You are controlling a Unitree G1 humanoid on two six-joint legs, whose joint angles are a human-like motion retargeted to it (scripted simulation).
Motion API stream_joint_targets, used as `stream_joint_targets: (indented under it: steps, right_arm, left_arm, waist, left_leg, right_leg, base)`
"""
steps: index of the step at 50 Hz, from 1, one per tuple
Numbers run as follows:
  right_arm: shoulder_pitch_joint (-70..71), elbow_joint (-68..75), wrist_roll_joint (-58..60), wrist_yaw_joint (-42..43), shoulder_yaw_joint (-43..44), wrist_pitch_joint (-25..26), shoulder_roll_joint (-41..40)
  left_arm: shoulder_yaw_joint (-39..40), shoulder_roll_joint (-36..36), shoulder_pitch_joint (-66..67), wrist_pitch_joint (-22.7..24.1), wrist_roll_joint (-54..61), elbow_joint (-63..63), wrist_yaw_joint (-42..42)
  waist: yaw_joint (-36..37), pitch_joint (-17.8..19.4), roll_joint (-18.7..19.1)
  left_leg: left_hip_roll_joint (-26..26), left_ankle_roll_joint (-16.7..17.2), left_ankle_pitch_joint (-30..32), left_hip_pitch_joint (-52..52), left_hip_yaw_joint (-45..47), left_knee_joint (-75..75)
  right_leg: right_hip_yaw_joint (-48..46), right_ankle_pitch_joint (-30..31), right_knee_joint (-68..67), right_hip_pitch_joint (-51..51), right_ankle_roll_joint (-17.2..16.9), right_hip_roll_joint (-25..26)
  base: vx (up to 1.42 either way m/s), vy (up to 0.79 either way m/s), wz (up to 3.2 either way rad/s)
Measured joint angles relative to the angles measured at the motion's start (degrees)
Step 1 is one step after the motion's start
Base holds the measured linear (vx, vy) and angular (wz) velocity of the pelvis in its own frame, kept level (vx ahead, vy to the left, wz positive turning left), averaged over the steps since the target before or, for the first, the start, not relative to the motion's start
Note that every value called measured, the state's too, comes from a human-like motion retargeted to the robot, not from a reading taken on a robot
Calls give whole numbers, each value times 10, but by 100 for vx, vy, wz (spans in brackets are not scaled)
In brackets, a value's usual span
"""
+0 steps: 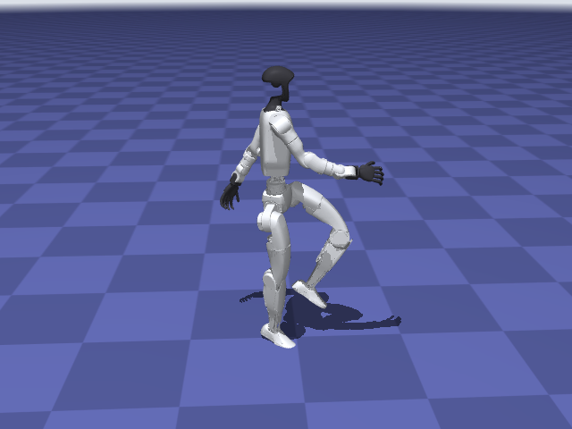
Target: Upper body actions
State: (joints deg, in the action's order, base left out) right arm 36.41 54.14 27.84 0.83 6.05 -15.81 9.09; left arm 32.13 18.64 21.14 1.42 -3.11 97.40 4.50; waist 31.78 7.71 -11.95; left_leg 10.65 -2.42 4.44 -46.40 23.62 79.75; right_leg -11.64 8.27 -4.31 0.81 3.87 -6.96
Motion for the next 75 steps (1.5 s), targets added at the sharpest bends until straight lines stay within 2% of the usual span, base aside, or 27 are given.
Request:
stream_joint_targets:
  steps: [3, 5, 7, 8, 10, 13, 15, 18, 24, 28, 32, 35, 36, 38, 39, 40, 43, 45, 48, 55, 57, 61, 63, 65, 67, 71, 75]
  right_arm:
    - [-118, 93, 60, -13, 1, 28, -20]
    - [-212, 173, 99, -57, 15, 59, -37]
    - [-300, 271, 126, -62, 32, 89, -38]
    - [-338, 326, 137, -50, 44, 106, -30]
    - [-371, 427, 134, -21, 67, 155, -3]
    - [-464, 433, 30, -2, 114, 231, 18]
    - [-510, 433, -36, -15, 151, 273, 18]
    - [-588, 433, -87, 26, 206, 262, 20]
    - [-700, 433, -167, 101, 254, 222, 37]
    - [-666, 433, -152, 93, 233, 208, 28]
    - [-597, 433, -119, 33, 177, 213, 17]
    - [-514, 433, -113, 16, 137, 214, 10]
    - [-457, 433, -120, 14, 115, 214, 7]
    - [-314, 433, -128, 1, 90, 195, -8]
    - [-244, 419, -125, -16, 84, 181, -18]
    - [-180, 398, -118, -39, 78, 166, -28]
    - [-29, 250, -64, -123, 75, 152, -44]
    - [42, 150, -50, -136, 67, 117, -32]
    - [76, 15, -75, -135, 31, 71, 19]
    - [50, -89, -38, -89, 0, 17, 36]
    - [-35, -95, -59, -75, -30, -3, 18]
    - [-220, -27, -31, -134, -15, -9, -14]
    - [-329, 34, 15, -134, -6, 2, -16]
    - [-417, 129, 62, -105, 13, 22, -11]
    - [-424, 245, 89, -66, 56, 57, 0]
    - [-443, 411, 4, 5, 121, 120, 29]
    - [-477, 433, -54, 21, 147, 207, 37]
  left_arm:
    - [-66, -21, -66, 15, 0, 0, 10]
    - [-117, -41, -117, 32, 10, 0, -12]
    - [-164, -73, -177, 59, 10, -1, -55]
    - [-184, -98, -214, 70, 11, -3, -74]
    - [-201, -147, -334, 85, 23, -19, -67]
    - [-249, -177, -505, 99, 38, -124, 19]
    - [-234, -178, -597, 91, -29, -221, 51]
    - [-231, -184, -667, 121, -85, -307, 4]
    - [-249, -194, -667, 154, -61, -340, -6]
    - [-243, -206, -606, 140, -41, -285, 3]
    - [-259, -206, -446, 139, -23, -188, -12]
    - [-247, -181, -282, 106, -44, -81, -17]
    - [-217, -160, -243, 81, -60, -40, -18]
    - [-161, -119, -159, 35, -84, -3, -28]
    - [-143, -101, -117, 24, -80, 0, -39]
    - [-129, -86, -75, 19, -70, 0, -52]
    - [-61, -54, -2, 22, -51, 0, -52]
    - [-2, -32, 24, 38, -62, 0, -58]
    - [40, 11, 65, 31, -28, 0, -71]
    - [55, 22, 33, 31, 37, -8, -80]
    - [18, 9, -27, 28, 38, 0, -61]
    - [-58, -33, -126, 51, 22, 0, -68]
    - [-105, -57, -182, 77, 11, -7, -92]
    - [-155, -94, -246, 92, 1, -27, -95]
    - [-193, -129, -365, 102, 8, -50, -71]
    - [-271, -164, -518, 133, 13, -163, -16]
    - [-258, -163, -559, 132, -34, -281, -11]
  waist:
    - [-43, -51, 6]
    - [-86, -81, 30]
    - [-116, -107, 67]
    - [-149, -117, 87]
    - [-249, -119, 112]
    - [-286, -39, 93]
    - [-333, 13, 97]
    - [-386, 36, 119]
    - [-380, -18, 115]
    - [-320, -31, 96]
    - [-264, -73, 113]
    - [-214, -115, 102]
    - [-196, -116, 85]
    - [-128, -80, 63]
    - [-114, -53, 60]
    - [-113, -26, 60]
    - [-70, 65, 45]
    - [-2, 107, 25]
    - [75, 121, -27]
    - [22, 34, -55]
    - [-53, -21, 5]
    - [-124, -89, 16]
    - [-163, -116, 41]
    - [-217, -132, 74]
    - [-268, -100, 95]
    - [-302, -17, 58]
    - [-383, 11, 107]
  left_leg:
    - [-101, 5, 54, 207, -32, -257]
    - [-174, 11, 114, 357, -133, -491]
    - [-173, 15, -40, 479, -157, -669]
    - [-144, -2, -74, 512, -134, -723]
    - [-113, -6, -55, 484, -195, -782]
    - [-173, -24, -23, 471, -214, -802]
    - [-175, -26, -18, 471, -236, -802]
    - [-159, -25, -7, 458, -269, -792]
    - [-155, -22, -11, 459, -241, -798]
    - [-157, -21, -34, 489, -204, -804]
    - [-142, -15, -72, 504, -185, -774]
    - [-158, 18, -51, 501, -129, -703]
    - [-156, 44, 25, 463, -88, -621]
    - [-132, 64, 164, 333, -44, -409]
    - [-123, 43, 178, 258, -50, -296]
    - [-118, 12, 167, 186, -65, -186]
    - [17, -59, 59, 5, -9, 58]
    - [59, -73, 14, -106, 19, 128]
    - [34, -67, -14, -194, 88, 101]
    - [50, -46, -1, -63, 94, 103]
    - [17, -29, 31, 24, 6, 34]
    - [-106, 1, 90, 311, -28, -359]
    - [-166, 23, 37, 432, -130, -581]
    - [-120, 26, -67, 518, -133, -710]
    - [-110, -8, -74, 499, -198, -760]
    - [-200, -50, -45, 473, -231, -779]
    - [-165, -56, -28, 452, -275, -778]
  right_leg:
    - [-42, -18, -4, -17, -14, 1]
    - [-85, -32, -20, -35, -18, 24]
    - [-125, 6, -81, -31, -11, 53]
    - [-171, 69, -143, -15, 1, 50]
    - [-152, 190, -419, 171, -23, -20]
    - [-92, 106, -729, 376, 66, -126]
    - [-78, 83, -847, 479, 78, -163]
    - [-84, 58, -899, 576, 87, -149]
    - [-121, 34, -825, 573, 93, -151]
    - [-128, 79, -662, 395, 61, -102]
    - [-126, 130, -353, 164, 17, 5]
    - [-138, -11, -116, 21, -31, 51]
    - [-121, -18, -84, 19, -25, 32]
    - [-3, -8, -47, 23, -41, 9]
    - [17, 2, -41, 21, -43, 4]
    - [8, 12, -39, 16, -38, 0]
    - [13, 29, -35, 9, -5, -4]
    - [47, 36, -35, 27, 3, -19]
    - [45, 33, -46, 68, 15, -65]
    - [36, 20, -21, 66, 13, -50]
    - [-41, 13, 8, 18, 14, 7]
    - [-107, -20, -6, -7, -4, 13]
    - [-145, -20, -36, -20, -7, 43]
    - [-231, 60, -113, -12, 3, 52]
    - [-235, 177, -414, 156, 22, -63]
    - [-75, 93, -778, 443, 65, -219]
    - [-82, 39, -869, 552, 77, -205]
  base:
    - [51, 16, 94]
    - [70, 9, 102]
    - [63, 1, 77]
    - [30, -12, 156]
    - [-35, -29, 218]
    - [-77, -14, 61]
    - [-74, -12, 105]
    - [-17, 3, 77]
    - [26, -8, -30]
    - [14, 2, -105]
    - [26, 20, -84]
    - [22, 34, -114]
    - [-22, 23, -197]
    - [-64, -9, -252]
    - [-63, -29, -127]
    - [-45, -33, -29]
    - [-39, -36, -61]
    - [-32, -25, -131]
    - [13, -4, -49]
    - [19, 15, 84]
    - [40, 14, 204]
    - [66, 17, 123]
    - [71, -3, 133]
    - [45, -12, 178]
    - [-55, -34, 205]
    - [-60, 3, 44]
    - [-24, 10, 67]
